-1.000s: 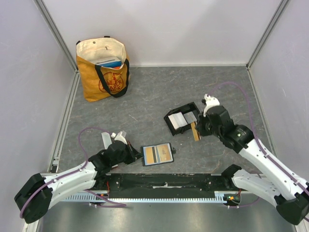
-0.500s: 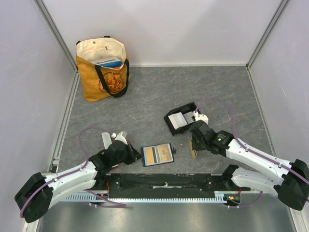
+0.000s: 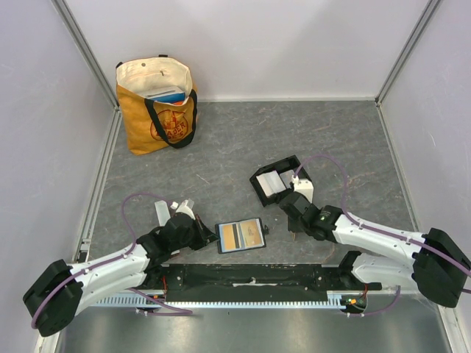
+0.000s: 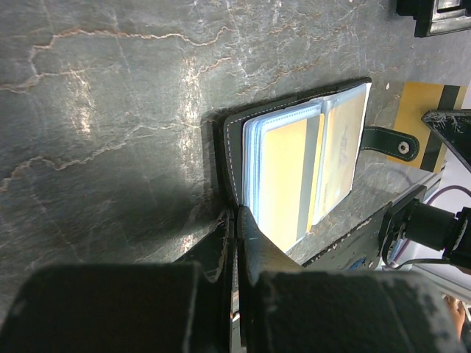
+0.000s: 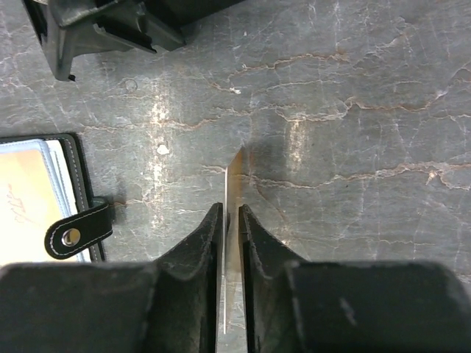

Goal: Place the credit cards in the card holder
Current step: Insert the credit card into the card holder.

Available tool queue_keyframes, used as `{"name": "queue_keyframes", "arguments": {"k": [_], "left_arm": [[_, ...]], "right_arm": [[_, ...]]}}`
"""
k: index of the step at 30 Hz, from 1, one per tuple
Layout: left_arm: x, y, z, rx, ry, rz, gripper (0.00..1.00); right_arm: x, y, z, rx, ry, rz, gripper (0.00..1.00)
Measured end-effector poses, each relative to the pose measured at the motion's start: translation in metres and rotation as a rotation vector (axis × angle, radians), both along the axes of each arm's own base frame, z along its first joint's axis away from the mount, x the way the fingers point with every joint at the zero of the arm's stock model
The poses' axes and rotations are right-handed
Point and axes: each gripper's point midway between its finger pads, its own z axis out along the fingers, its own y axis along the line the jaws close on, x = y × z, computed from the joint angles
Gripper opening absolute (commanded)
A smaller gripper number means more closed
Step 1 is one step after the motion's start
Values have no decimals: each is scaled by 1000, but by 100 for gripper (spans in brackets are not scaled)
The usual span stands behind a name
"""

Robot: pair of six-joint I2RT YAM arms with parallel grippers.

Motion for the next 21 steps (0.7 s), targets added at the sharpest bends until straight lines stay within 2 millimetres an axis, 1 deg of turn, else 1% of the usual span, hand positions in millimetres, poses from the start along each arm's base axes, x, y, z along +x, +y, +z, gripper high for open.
{"name": "queue_keyframes", "arguments": {"k": [2,8,15,17,19,21], "left_arm": [[0,0,0,0,0,0,2],[0,0,0,0,1,0,2],[0,-1,0,-2,1,-3,2],[0,-2,0,-4,2,-6,2],[-1,-2,1,-6,4,-9,2],[-2,-3,1,-9,6,-14,2]], "right_arm": [[0,2,0,8,-2,-1,22],[0,4,7,47,-17,-8,1],[-5,-1,9,32,-3,-6,0],[-5,5,15,60,-4,12,0],[-6,15,27,109,-14,36,0],[-6,29,43,173,-34,70,0]]}}
